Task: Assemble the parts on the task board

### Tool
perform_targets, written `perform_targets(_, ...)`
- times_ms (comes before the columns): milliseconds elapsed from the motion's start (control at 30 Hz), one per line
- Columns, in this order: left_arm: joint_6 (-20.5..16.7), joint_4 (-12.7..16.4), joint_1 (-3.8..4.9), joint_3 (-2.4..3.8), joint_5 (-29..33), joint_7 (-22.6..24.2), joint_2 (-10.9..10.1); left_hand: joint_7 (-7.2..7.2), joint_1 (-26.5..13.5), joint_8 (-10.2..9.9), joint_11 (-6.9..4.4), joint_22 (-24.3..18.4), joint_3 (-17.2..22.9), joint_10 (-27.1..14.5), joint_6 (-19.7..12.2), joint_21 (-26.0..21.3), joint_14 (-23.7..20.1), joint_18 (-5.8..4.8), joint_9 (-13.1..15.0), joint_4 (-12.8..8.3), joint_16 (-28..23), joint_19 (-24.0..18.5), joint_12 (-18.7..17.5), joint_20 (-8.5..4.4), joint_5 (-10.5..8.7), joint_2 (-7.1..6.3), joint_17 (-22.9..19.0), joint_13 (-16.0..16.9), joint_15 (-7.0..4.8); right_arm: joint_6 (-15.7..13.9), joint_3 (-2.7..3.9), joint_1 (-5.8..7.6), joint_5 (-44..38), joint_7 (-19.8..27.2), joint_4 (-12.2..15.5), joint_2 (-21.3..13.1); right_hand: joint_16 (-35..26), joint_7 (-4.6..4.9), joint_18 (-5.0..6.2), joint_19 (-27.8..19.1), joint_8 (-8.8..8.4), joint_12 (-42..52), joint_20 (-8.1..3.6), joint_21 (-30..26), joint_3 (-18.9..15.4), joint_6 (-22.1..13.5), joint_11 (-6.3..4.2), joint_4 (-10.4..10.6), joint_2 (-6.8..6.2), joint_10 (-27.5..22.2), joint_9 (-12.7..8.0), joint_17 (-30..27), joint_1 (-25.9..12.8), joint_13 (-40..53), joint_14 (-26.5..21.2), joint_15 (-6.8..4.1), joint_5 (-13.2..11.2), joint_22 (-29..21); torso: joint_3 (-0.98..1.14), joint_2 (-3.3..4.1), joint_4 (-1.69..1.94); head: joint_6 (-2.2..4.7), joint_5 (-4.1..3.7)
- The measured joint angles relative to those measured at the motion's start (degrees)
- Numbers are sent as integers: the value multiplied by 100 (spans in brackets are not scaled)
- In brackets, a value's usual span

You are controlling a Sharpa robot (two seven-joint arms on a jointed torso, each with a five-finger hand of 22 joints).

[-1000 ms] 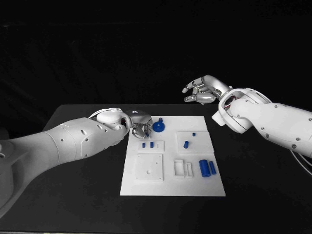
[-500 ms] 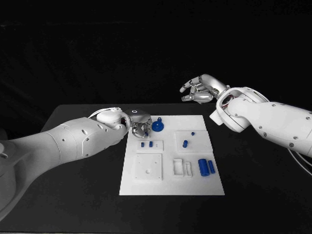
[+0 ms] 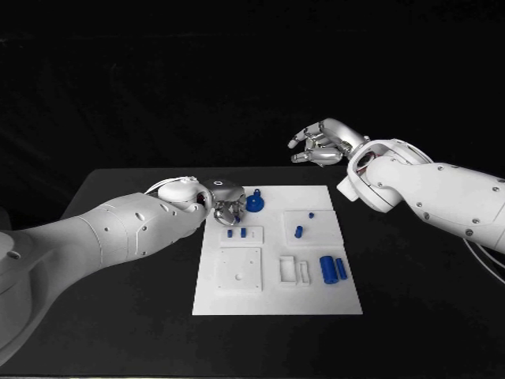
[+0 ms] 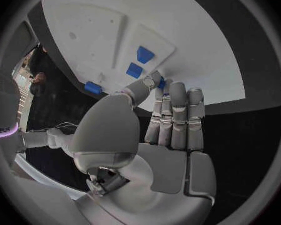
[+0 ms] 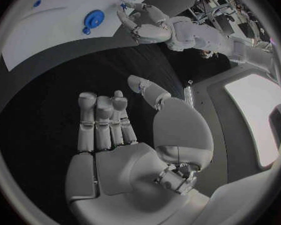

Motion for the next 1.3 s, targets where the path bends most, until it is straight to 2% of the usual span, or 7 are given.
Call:
perform_targets(433, -10, -72, -27, 6, 3, 2, 11, 0, 7, 0, 0, 5, -2, 1, 0, 0, 0, 0, -6, 0, 0, 8, -18, 9, 24, -7, 5, 2, 1, 7, 2, 4, 1, -3, 4, 1, 0, 21, 1, 0, -1, 0, 0, -21, 0, 13, 0, 0, 0, 0, 0, 0, 0, -5, 0, 0, 0, -1, 7, -8, 5, -18, -24)
perform_targets(867, -54, -125, -49, 14, 10, 1, 39, 0, 8, 0, 10, 10, -12, 15, 0, 0, 9, 0, -10, 3, 0, 8, -34, 11, 24, -5, 4, 32, 11, 32, 4, 4, 2, -8, 8, 17, 0, 21, 2, -10, -1, 0, 10, -21, 0, 11, 0, 0, 0, 0, 0, -4, 0, -10, -15, -15, 27, -1, 4, -5, 7, -13, -20)
perform_targets(1300, -102, -149, -54, 15, 37, 1, 65, 0, 33, 0, 6, 9, -13, 29, 0, 0, 9, 0, -18, 3, 0, 23, -14, -1, 23, 45, 9, 33, 12, 63, 5, 4, 2, -15, 8, 22, 0, 20, 4, -11, -1, 0, 11, -21, 0, 9, 0, 0, 0, 0, 0, -4, 0, -11, -15, -14, 27, 4, 8, -6, 7, -31, -35)
